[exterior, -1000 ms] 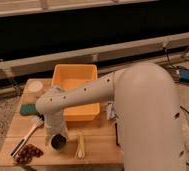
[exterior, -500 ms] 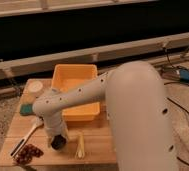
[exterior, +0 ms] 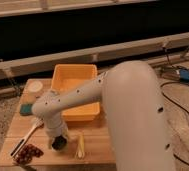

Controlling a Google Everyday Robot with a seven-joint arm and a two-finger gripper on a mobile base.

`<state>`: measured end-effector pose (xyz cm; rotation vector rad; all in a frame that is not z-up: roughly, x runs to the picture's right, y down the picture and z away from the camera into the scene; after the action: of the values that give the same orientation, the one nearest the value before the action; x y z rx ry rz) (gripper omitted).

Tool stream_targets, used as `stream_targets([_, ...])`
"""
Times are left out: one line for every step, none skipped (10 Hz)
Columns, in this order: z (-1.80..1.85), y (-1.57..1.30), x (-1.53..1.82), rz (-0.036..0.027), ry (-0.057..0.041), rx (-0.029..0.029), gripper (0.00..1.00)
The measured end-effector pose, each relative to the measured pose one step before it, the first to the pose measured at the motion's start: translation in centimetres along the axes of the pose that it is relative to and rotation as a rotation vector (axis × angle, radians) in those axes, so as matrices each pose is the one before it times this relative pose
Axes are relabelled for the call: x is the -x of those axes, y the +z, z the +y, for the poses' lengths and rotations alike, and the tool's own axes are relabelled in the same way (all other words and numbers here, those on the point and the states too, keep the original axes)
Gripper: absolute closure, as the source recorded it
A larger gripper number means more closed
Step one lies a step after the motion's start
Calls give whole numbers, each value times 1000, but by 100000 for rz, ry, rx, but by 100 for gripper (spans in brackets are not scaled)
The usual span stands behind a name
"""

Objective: Stack cups into tray

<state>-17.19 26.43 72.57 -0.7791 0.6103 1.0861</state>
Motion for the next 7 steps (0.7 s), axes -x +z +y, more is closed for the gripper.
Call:
stream_targets([65,67,-42,96,296,-83,37])
stream_targets([106,50,-17,-80,374,36,42])
stream_targets([91,-22,-17,-325,601,257,52])
stream_targets([-17,-91,-34,-487,785,188,62])
stream_targets([-8,-169,-54,-592,790,361,71])
stream_targets([-125,-243,-77,-685,938,381,82])
stream_targets([-156,-266,-124,-568,945,620,91])
